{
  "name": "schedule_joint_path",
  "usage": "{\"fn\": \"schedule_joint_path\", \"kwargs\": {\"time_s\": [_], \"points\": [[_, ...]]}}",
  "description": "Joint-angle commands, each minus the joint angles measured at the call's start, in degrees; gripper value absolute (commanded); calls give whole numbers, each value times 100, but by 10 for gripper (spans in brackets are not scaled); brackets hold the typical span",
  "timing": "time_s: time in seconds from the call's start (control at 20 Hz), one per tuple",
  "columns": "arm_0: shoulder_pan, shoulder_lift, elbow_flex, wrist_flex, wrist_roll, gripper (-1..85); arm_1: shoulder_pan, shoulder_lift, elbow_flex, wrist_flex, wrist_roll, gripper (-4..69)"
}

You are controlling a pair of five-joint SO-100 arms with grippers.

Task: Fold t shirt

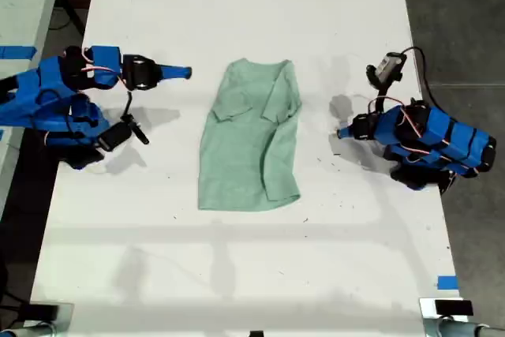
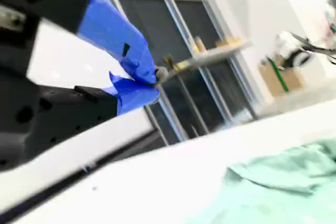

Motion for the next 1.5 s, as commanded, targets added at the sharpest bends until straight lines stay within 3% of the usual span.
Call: {"fn": "schedule_joint_path", "kwargs": {"time_s": [0.0, 0.1, 0.15, 0.25, 0.5, 0.65, 0.9, 1.15, 1.3, 1.4, 1.45], "points": [[536, -3647, -3788, 1731, -1995, -2, 26, 53, 211, 97, 62, 10], [791, -5063, -5449, 3322, -3419, -2, 9, 53, 211, 105, 79, 10], [976, -5344, -5695, 3604, -4096, -4, 9, 53, 211, 105, 79, 10], [1459, -5607, -5643, 3498, -4887, -4, 0, 53, 202, 105, 62, 10], [2637, -6434, -5625, 3393, -5484, 10, -26, 53, 202, 105, 53, 10], [3182, -6838, -5476, 3533, -6240, 90, -26, 53, 202, 105, 53, 10], [3067, -7146, -5335, 3630, -5739, 203, -44, 53, 202, 105, 62, 10], [2786, -7497, -5247, 4298, -6214, 216, -53, 53, 202, 105, 62, 10], [2681, -7717, -5238, 4122, -6144, 189, -62, 53, 202, 105, 62, 10], [2654, -7928, -5238, 3814, -5977, 15, -62, 53, 202, 105, 62, 10], [2628, -8051, -5247, 3630, -5827, -2, -62, 53, 202, 105, 62, 10]]}}
